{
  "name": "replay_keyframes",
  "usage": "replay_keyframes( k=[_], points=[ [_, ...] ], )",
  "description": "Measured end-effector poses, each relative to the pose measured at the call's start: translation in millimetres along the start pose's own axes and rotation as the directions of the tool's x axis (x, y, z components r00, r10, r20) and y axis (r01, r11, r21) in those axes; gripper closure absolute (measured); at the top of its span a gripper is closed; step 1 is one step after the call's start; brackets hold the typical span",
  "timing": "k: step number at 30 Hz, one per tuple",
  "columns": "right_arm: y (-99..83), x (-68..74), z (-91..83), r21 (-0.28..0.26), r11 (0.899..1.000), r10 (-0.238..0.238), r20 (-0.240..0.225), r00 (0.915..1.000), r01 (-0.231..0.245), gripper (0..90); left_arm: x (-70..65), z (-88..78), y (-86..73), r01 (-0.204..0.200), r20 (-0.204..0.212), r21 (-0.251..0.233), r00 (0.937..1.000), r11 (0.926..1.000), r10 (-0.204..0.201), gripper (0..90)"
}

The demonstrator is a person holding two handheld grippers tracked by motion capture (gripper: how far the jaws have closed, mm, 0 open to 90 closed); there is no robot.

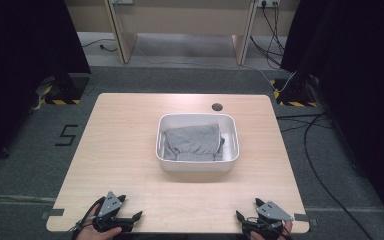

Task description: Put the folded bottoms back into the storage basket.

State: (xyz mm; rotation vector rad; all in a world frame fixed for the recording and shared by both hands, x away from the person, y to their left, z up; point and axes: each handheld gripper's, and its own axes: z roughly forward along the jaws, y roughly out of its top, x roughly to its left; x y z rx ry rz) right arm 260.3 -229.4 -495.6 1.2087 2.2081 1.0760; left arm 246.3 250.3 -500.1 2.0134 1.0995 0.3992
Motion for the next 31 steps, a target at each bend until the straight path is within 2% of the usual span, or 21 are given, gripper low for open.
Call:
replay_keyframes(
  k=[6, 12, 31],
  points=[
    [-9.9, 2.9, -3.0, -0.055, 0.998, -0.003, 0.002, 1.0000, 0.003, 16.4, -4.8, -4.5, -7.2, -0.011, -0.021, -0.016, 0.9997, 0.9998, 0.011, 14.8],
    [-12.5, 4.3, -3.8, -0.071, 0.997, -0.001, 0.006, 1.0000, 0.002, 16.2, -6.4, -5.0, -9.9, -0.016, -0.020, -0.031, 0.9997, 0.9994, 0.016, 14.2],
    [-12.9, 4.3, -3.2, -0.075, 0.997, -0.007, 0.006, 1.0000, 0.007, 15.3, -5.9, -4.7, -10.1, -0.019, -0.015, -0.033, 0.9997, 0.9993, 0.018, 14.1]
  ],
)
